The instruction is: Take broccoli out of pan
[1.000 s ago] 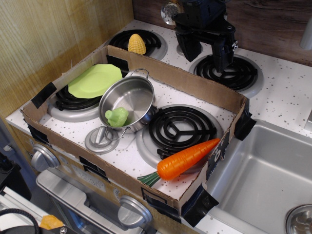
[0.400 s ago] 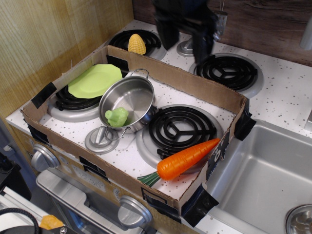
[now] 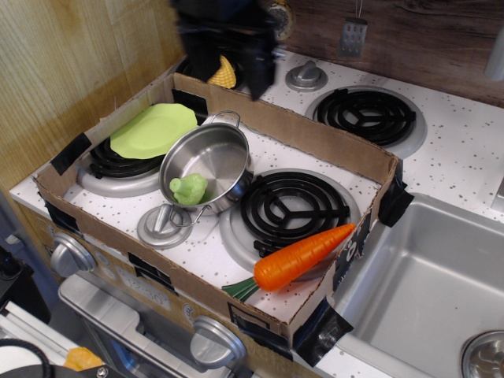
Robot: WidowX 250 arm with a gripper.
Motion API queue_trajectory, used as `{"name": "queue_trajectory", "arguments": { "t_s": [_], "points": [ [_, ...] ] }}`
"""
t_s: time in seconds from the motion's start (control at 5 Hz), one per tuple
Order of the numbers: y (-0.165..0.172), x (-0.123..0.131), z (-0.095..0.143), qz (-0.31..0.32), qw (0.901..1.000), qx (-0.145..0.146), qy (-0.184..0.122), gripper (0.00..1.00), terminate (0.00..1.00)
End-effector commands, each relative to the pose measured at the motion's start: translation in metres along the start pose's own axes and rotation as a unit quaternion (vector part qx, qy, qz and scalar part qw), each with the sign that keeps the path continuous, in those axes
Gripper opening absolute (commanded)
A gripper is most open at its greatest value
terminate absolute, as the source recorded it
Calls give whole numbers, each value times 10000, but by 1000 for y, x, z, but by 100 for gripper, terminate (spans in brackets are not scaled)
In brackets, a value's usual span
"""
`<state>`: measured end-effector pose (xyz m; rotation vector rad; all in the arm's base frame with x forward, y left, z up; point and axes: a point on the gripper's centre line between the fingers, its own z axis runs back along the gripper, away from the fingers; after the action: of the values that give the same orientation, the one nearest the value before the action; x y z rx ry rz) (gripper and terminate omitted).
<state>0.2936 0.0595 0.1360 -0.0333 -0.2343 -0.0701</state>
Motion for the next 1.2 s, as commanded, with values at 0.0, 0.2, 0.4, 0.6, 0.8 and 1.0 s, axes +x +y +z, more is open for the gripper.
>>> {"name": "queue_trajectory", "arguments": {
  "t_s": [0.0, 0.2, 0.4, 0.6, 0.8, 1.0],
  "points": [
    [35, -14, -6, -154, 9991, 95, -371, 100, 0],
    [39, -25, -20, -11, 9991, 30, -426, 100, 0],
    [38, -26, -33, 9, 9990, -81, -436, 100, 0],
    [39, -28, -48, 92, 9988, -132, -473, 100, 0],
    [40, -28, -54, 36, 9996, -128, -232, 100, 0],
    [33, -41, -62, 171, 9997, -45, -165, 100, 0]
  ]
}}
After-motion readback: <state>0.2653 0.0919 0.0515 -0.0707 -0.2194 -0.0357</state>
